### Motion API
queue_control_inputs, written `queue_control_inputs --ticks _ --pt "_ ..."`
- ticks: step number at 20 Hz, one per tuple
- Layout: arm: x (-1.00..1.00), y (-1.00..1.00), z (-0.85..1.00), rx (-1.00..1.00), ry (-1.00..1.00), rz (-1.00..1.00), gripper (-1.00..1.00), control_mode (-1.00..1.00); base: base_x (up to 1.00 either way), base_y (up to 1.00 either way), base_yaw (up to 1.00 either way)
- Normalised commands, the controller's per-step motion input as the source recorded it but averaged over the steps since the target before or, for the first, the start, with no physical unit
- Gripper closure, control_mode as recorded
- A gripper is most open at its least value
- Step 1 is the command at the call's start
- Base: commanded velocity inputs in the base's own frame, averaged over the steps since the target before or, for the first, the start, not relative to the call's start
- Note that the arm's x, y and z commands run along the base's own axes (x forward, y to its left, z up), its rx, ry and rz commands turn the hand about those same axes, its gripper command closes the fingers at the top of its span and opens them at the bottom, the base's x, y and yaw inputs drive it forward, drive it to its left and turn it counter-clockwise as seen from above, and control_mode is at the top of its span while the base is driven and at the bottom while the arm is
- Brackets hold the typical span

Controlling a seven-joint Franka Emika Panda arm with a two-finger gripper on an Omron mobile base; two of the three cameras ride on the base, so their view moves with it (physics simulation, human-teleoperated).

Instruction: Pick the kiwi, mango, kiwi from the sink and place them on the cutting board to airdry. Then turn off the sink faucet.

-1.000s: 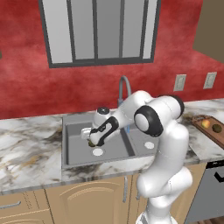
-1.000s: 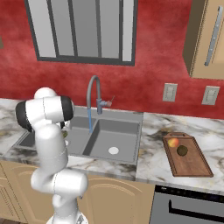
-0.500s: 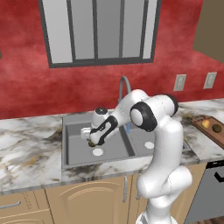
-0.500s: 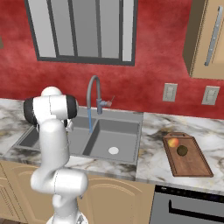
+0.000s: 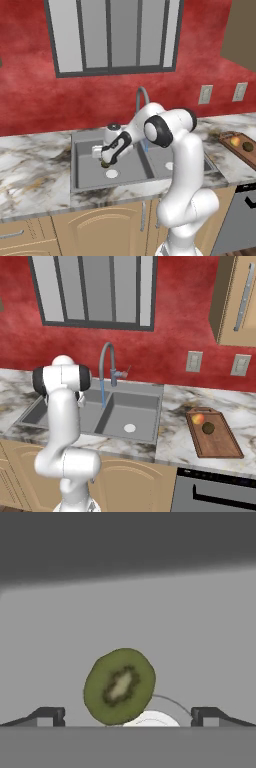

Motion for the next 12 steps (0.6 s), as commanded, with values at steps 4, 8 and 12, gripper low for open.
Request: queue_control_inputs --ticks 4,8,12 --pt "0.18 0.0 -0.16 0.0 0.04 -0.04 -1.0 -1.0 0.0 0.0 0.0" --pt "0.11 0.0 -0.16 0.0 0.03 -0.03 -1.0 -1.0 0.0 0.0 0.0" --pt "0.12 0.0 -0.18 0.0 0.04 -0.03 -1.0 -1.0 0.0 0.0 0.0"
